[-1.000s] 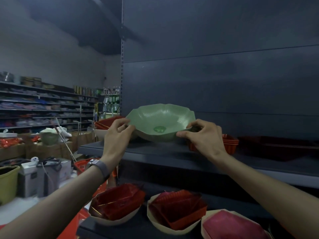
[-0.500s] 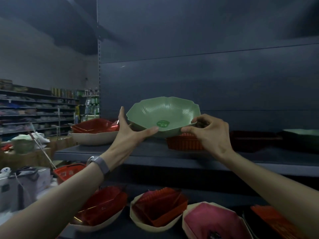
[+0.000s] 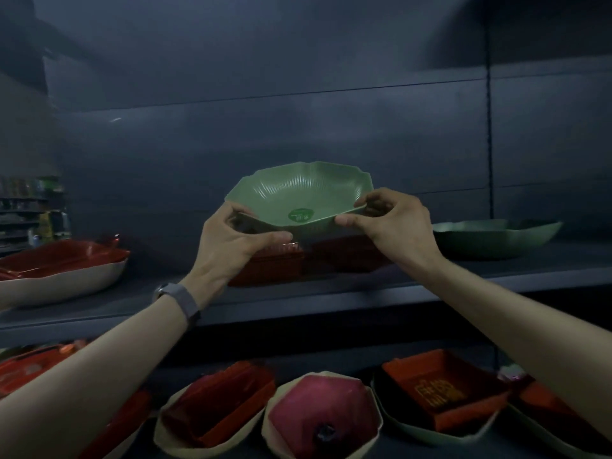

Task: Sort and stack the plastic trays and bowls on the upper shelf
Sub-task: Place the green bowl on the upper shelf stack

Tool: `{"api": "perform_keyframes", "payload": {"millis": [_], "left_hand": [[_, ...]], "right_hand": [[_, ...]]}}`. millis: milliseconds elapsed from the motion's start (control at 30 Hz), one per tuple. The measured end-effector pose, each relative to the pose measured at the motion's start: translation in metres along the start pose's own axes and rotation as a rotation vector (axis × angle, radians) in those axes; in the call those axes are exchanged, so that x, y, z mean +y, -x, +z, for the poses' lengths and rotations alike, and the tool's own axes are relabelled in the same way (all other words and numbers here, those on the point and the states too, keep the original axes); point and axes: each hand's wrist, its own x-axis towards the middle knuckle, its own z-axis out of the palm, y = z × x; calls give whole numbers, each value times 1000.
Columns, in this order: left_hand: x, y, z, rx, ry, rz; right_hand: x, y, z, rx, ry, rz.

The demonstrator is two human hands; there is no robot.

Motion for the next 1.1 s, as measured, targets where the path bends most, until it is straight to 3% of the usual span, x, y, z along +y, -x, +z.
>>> {"api": "perform_keyframes", "payload": {"millis": [233, 567, 800, 1100], "left_hand": [[6, -7, 94, -72, 91, 28], [7, -31, 234, -258, 88, -23], [18, -36, 299, -396, 56, -40], [10, -35, 352, -487, 81, -86]], "right_hand": [[48, -23, -84, 14, -30, 75], [104, -42, -192, 195, 149, 119], [136, -62, -247, 172, 306, 128], [180, -75, -284, 102, 304, 200]]}}
